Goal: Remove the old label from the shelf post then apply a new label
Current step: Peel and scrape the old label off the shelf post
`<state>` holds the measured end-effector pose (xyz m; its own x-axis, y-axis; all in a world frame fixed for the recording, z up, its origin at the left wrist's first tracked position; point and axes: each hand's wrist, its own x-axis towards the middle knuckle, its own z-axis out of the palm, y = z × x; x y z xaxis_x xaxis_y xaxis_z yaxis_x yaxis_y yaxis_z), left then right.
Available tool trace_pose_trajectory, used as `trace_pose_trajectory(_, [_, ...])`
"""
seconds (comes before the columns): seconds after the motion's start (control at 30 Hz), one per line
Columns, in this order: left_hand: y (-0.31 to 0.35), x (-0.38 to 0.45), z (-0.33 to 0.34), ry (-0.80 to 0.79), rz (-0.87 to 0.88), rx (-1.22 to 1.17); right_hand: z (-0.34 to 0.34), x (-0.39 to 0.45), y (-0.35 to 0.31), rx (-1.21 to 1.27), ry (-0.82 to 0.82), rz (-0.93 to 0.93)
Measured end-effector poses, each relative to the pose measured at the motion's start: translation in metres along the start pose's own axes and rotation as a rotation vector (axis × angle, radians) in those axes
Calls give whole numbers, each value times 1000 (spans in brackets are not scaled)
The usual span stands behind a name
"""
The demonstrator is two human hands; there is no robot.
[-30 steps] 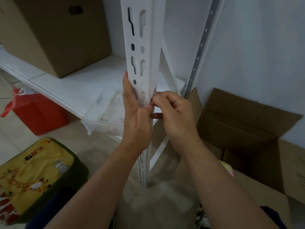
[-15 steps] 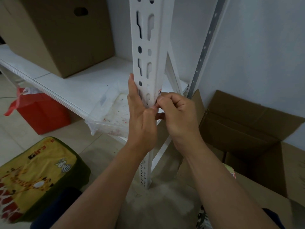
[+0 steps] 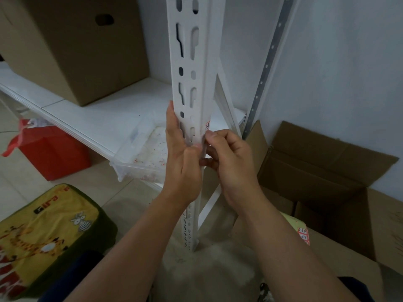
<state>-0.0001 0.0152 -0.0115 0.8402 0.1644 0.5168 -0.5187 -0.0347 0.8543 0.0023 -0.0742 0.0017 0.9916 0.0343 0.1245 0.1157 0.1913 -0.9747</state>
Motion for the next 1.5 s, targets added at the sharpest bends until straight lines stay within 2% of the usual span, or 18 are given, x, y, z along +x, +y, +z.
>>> trace_pose_trajectory(0.23, [4,0,1,21,-23,38,1,0,-8,-170,-14,-84])
trace_pose_trajectory(0.4, [-1,3,-1,28,-10,75,2,-1,-14,-669,76,-359])
trace_pose_trajectory(0.5, [0,3,2,70,-57,99,1,-4,-21,-759,18,-322])
trace_pose_trajectory(0.73, [-4,3,1,66,-52,70,5,-3,-32,-636,-11,-167])
trace_pose_trajectory(0.97, [1,1,1,-9,-59,-24,6,-4,-33,-222,-43,13])
trace_pose_trajectory(1.27, [-8,2,-6,10,-46,79,3,-6,-34,-17,-46,102])
trace_pose_trajectory(1.5, [-4,3,-4,12,-21,101,5,-8,-33,-259,-84,26])
